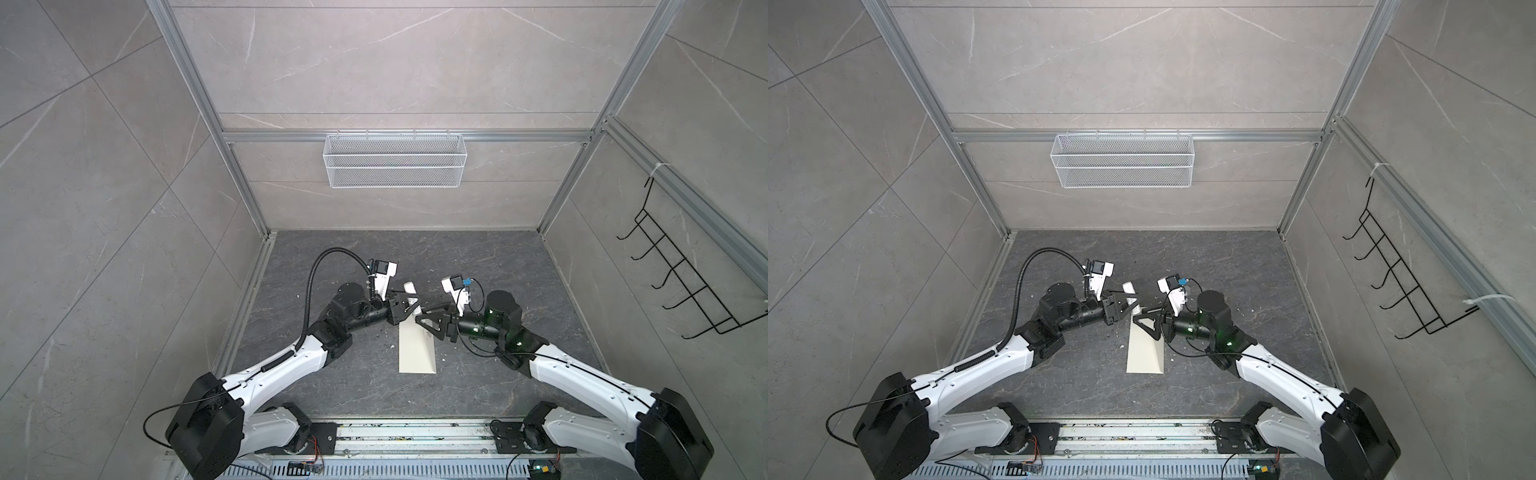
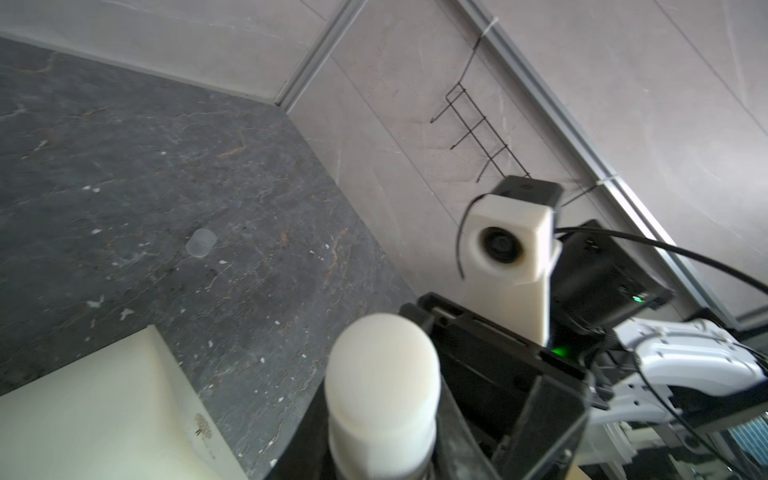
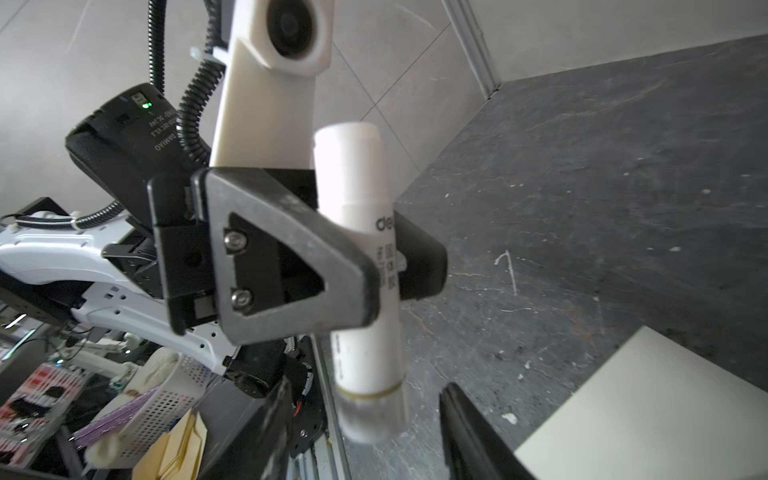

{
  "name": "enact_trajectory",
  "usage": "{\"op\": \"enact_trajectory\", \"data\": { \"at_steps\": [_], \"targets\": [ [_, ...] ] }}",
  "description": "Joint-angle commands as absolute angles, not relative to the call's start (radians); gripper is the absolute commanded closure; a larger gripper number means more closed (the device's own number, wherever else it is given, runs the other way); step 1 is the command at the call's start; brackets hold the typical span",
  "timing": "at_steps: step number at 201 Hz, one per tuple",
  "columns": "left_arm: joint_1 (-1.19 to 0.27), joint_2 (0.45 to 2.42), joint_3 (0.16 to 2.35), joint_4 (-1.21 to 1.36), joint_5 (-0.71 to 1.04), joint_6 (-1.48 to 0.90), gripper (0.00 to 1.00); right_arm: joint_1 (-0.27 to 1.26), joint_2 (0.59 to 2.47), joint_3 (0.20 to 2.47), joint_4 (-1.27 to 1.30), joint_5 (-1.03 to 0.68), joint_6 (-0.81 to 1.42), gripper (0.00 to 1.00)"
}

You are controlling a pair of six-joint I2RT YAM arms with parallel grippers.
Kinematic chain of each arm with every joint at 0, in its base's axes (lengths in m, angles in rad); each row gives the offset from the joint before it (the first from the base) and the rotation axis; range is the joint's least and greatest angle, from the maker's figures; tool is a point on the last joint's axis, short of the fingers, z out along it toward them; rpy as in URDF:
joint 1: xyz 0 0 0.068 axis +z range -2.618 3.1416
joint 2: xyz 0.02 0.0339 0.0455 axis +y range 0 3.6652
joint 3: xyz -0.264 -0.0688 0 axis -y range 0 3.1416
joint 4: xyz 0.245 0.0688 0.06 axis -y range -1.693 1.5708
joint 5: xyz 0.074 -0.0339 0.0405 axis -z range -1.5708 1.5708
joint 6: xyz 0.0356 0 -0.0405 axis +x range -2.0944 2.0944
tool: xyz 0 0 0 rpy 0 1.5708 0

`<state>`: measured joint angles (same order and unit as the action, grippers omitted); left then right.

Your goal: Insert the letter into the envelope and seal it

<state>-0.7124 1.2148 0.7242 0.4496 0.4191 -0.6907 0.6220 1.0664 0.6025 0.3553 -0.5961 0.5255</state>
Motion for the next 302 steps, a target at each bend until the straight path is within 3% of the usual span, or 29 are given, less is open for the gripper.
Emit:
{"op": "enact_trajectory", "data": {
  "at_steps": [1, 21, 94, 130, 155, 178, 207, 236, 267, 302],
  "targets": [
    [-0.706, 1.188, 0.716, 0.374, 0.298, -0.64, 1.0, 0.615, 0.976, 0.605, 0.172, -0.417, 0.45, 0.38],
    [-0.706, 1.201, 0.719, 0.358, 0.277, -0.663, 1.0, 0.613, 0.926, 0.596, 0.082, -0.323, 0.435, 0.27],
    [-0.698, 1.301, 0.819, 0.282, 0.306, -1.156, 1.0, 0.642, 0.799, 0.556, 0.103, -0.196, 0.297, 0.2],
    [-0.696, 1.312, 0.838, 0.192, 0.25, -1.087, 1.0, 0.664, 0.873, 0.603, 0.008, -0.043, 0.269, 0.2],
    [-0.695, 1.344, 0.83, 0.119, 0.161, -0.966, 1.0, 0.664, 0.998, 0.645, -0.076, -0.007, 0.355, 0.32],
    [-0.696, 1.425, 0.831, 0.123, 0.149, -0.926, 1.0, 0.664, 1.142, 0.675, -0.134, 0.035, 0.44, 0.56],
    [-0.697, 1.556, 0.834, 0.188, 0.167, -0.915, 1.0, 0.664, 1.334, 0.737, -0.119, -0.046, 0.502, 0.68],
    [-0.695, 1.654, 0.841, 0.221, 0.163, -0.91, 1.0, 0.663, 1.475, 0.768, -0.084, -0.077, 0.556, 0.91],
    [-0.695, 1.724, 0.844, 0.24, 0.16, -0.909, 1.0, 0.664, 1.582, 0.793, -0.038, -0.145, 0.574, 1.0],
    [-0.695, 1.772, 0.844, 0.246, 0.153, -0.907, 1.0, 0.664, 1.671, 0.817, -0.009, -0.181, 0.589, 1.0]
  ]
}}
